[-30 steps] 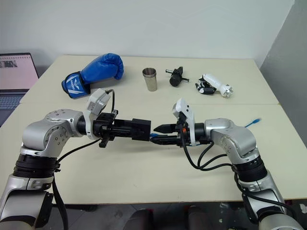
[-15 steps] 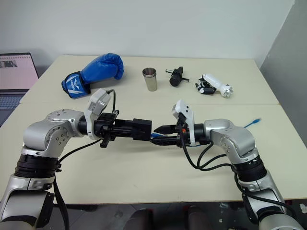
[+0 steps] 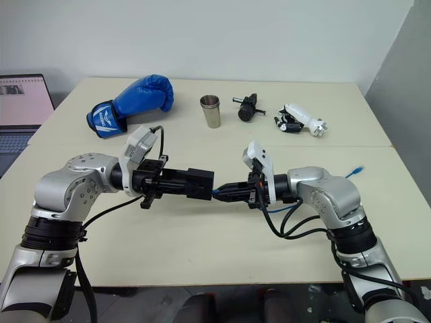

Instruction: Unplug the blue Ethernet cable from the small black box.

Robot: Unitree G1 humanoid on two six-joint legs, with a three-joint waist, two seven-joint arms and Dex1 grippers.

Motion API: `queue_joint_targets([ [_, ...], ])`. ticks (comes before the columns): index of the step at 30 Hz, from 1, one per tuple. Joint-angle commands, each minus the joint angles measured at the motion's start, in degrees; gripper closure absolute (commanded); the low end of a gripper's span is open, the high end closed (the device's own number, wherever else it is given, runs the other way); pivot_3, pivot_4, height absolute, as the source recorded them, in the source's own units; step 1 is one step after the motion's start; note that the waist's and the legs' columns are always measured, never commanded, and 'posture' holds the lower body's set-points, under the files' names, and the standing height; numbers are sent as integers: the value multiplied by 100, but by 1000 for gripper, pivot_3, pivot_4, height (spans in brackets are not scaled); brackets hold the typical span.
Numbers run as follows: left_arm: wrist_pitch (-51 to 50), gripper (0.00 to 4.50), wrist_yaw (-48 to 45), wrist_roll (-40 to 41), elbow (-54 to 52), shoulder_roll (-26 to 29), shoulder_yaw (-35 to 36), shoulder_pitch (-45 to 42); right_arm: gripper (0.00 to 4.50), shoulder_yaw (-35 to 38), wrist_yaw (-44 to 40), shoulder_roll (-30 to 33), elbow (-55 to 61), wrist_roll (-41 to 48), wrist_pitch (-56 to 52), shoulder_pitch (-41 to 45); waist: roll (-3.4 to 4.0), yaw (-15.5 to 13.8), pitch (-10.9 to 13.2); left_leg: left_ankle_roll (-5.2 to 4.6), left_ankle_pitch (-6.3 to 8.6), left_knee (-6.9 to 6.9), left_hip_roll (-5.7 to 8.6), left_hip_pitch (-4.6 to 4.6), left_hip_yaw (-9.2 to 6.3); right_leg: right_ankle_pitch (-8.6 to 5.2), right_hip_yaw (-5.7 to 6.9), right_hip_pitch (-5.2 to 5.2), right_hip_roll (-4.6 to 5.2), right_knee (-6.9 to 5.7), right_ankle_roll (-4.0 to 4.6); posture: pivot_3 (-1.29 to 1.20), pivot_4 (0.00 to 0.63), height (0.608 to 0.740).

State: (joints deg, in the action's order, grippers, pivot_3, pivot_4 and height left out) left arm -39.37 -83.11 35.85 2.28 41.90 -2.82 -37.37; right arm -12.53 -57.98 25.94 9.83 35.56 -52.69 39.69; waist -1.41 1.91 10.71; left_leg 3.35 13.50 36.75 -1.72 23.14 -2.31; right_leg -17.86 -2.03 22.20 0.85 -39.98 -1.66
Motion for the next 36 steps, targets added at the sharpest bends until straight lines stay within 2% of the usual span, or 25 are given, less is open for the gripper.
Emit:
queue_joint_targets([
  [1,79,3706,-115,-10,-194,111,-13,-1,4488,87,-114,43,104,120,8,171,0,0,0,0,0,0,0,0,0,0,0,0,0,0,0,0,150,740],
  [5,133,3706,-177,-57,-211,215,-8,53,4488,68,-176,127,54,45,11,129,0,1,0,0,0,0,0,0,0,0,0,0,0,0,0,0,150,740],
  [9,334,3706,-211,-228,-25,431,79,81,4488,88,-324,465,-91,-95,89,-76,0,0,0,0,0,0,0,3,-1,0,0,2,-1,1,0,0,150,740],
  [16,617,3706,-54,-448,134,647,193,281,4488,427,-6,784,-421,-346,455,-355,0,-2,0,-1,1,0,0,4,3,0,-1,4,0,2,0,0,150,740],
  [19,586,3706,125,-431,39,590,243,453,4488,528,786,590,-1321,-1157,1434,-243,-1,6,0,-1,1,1,-1,4,3,0,-2,4,0,1,0,0,150,740],
  [23,621,3706,409,-489,-66,452,185,585,4488,557,1980,249,-3109,-2271,3047,187,0,9,1,-1,1,2,-3,2,10,1,-8,5,-2,0,-1,0,150,740],
  [28,567,3706,612,-507,-286,305,114,671,4488,730,2904,-227,-5038,-2867,4263,928,-1,25,1,-1,1,-1,-2,4,24,2,-16,11,0,1,-1,0,150,740],
  [30,558,3706,657,-515,-320,276,128,690,3777,846,2952,-340,-5378,-2863,4403,1086,-1,41,1,-1,1,-3,-3,4,29,2,-18,12,1,1,-1,0,150,740],
  [33,551,3706,725,-506,-362,261,163,735,2968,947,2851,-410,-5516,-2840,4445,1142,-1,49,1,-1,1,-6,-3,4,30,2,-19,11,3,2,0,0,150,740],
  [36,611,3706,875,-537,-308,217,219,769,2334,1074,2678,-403,-5286,-2702,4142,1037,-1,49,2,-1,1,-7,-2,5,32,2,-20,11,6,2,0,0,150,740],
])
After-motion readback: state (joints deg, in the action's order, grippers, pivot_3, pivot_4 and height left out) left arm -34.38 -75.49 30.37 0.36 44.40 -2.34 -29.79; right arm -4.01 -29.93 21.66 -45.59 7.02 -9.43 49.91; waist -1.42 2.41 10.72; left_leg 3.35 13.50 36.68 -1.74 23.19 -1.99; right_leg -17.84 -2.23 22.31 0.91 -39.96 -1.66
